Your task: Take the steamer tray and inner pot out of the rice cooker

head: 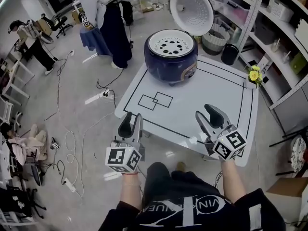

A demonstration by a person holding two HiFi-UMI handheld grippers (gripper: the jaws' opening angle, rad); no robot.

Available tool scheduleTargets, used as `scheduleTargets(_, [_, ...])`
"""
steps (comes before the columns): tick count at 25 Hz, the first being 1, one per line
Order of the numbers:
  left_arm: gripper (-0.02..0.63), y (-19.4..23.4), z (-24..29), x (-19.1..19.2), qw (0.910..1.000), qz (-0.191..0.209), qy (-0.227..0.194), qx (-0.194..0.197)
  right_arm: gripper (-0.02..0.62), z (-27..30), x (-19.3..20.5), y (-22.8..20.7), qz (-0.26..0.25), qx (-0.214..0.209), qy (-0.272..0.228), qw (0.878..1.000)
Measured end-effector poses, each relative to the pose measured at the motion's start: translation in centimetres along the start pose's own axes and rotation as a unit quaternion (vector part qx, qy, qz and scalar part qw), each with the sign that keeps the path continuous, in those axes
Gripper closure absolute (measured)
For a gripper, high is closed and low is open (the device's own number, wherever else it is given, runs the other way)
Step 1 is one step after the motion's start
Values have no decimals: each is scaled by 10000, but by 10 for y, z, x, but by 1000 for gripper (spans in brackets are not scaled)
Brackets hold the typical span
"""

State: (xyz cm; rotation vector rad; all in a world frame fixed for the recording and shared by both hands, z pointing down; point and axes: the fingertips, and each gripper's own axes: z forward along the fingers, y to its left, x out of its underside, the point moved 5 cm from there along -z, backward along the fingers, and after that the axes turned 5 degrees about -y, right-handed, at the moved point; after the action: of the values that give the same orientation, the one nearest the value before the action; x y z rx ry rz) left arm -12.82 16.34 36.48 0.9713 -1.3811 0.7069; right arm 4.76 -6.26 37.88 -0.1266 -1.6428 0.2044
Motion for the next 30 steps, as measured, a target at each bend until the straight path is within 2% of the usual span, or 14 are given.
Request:
scheduleTargets(7, [491, 8, 64, -6, 9986, 9, 8, 522, 431, 26, -11, -19, 20, 338, -155, 9993])
scheduleTargets(17, [483, 45, 174, -19, 9903, 28, 85, 1383, 431, 90, -23, -50, -60, 1105, -260, 9935])
scheduleTargets(30, [479, 93, 279, -29, 9811, 35, 143, 1929, 431, 182, -43, -89, -345, 1736, -132, 9841])
